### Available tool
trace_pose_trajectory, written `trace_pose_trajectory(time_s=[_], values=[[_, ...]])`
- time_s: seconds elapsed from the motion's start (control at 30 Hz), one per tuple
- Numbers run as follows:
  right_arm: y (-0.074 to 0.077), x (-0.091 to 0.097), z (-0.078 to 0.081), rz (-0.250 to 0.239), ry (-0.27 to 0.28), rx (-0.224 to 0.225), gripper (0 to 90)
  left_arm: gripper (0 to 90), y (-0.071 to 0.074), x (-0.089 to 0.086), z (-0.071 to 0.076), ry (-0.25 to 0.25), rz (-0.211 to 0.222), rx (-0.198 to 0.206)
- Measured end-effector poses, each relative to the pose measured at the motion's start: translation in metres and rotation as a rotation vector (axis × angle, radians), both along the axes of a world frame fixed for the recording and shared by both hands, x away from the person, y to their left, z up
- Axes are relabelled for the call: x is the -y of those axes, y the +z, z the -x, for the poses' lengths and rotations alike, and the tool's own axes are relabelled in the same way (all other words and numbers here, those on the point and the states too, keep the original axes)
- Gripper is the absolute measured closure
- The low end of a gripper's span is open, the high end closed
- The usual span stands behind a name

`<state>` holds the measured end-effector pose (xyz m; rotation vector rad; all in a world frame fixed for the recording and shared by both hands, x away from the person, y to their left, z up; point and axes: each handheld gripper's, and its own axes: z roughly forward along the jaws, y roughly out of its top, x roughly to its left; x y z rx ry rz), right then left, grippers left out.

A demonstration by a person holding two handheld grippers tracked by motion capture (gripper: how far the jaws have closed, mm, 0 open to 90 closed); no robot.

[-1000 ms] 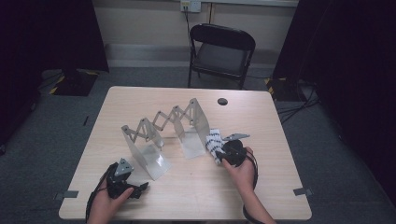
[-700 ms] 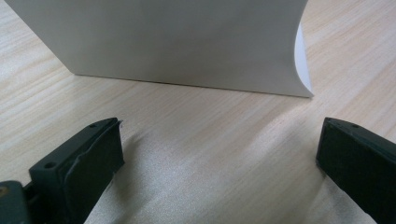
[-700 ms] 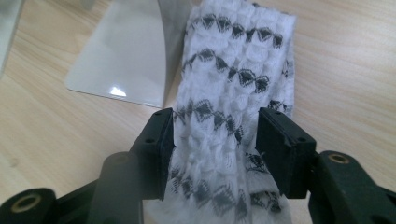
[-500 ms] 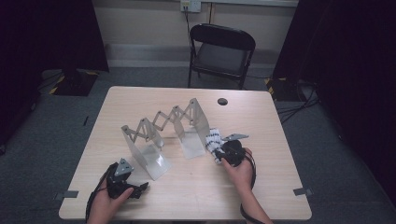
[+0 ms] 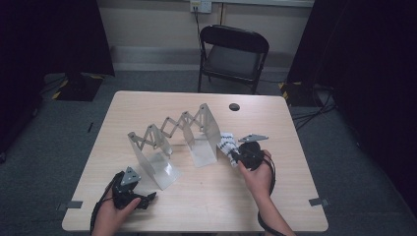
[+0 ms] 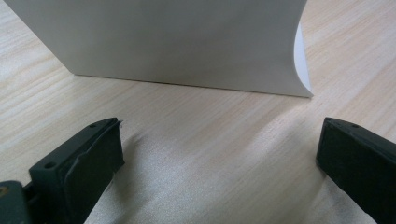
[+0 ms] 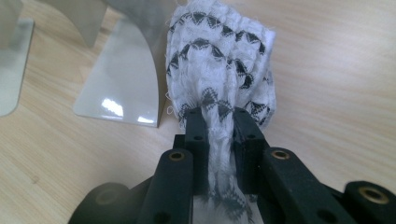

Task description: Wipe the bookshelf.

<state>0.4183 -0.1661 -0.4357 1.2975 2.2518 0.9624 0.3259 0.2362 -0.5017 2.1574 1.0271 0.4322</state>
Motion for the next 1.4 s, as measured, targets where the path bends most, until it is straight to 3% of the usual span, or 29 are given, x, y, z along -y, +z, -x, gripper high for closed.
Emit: trace_pose_trajectory(time_s=[0.3,0.57,0.6,0.7,0.8,0.93,1.17,1.3,1.4], values=[[0.037,0.007,-0.004,-0.024,-0.019,0.05,79.9,0.2,0.0,0.0,0.0,0.002,0.002,-0.001],[0.068,-0.002,-0.007,-0.025,-0.029,0.111,79.9,0.2,0.0,0.0,0.0,-0.001,0.0,0.0],[0.081,-0.004,-0.008,-0.04,-0.021,0.127,79.9,0.2,0.0,0.0,0.0,0.002,0.002,-0.001],[0.094,-0.012,-0.007,-0.039,-0.01,0.149,79.9,0.2,0.0,0.0,0.0,0.0,0.0,0.0],[0.099,-0.021,-0.007,-0.026,0.012,0.163,79.8,0.2,0.0,0.0,0.0,0.002,0.002,-0.001],[0.086,-0.032,-0.009,-0.027,0.029,0.141,79.8,0.2,0.0,0.0,0.0,0.0,0.0,0.0],[0.065,-0.034,-0.01,-0.02,0.029,0.103,79.8,0.1,0.0,0.0,0.0,0.001,0.003,-0.002],[0.048,-0.034,-0.01,-0.022,0.026,0.078,79.8,0.1,0.0,0.0,0.0,-0.002,0.001,-0.001],[0.025,-0.033,-0.01,-0.022,0.017,0.047,79.7,0.1,0.0,0.0,0.0,-0.001,0.0,0.0]])
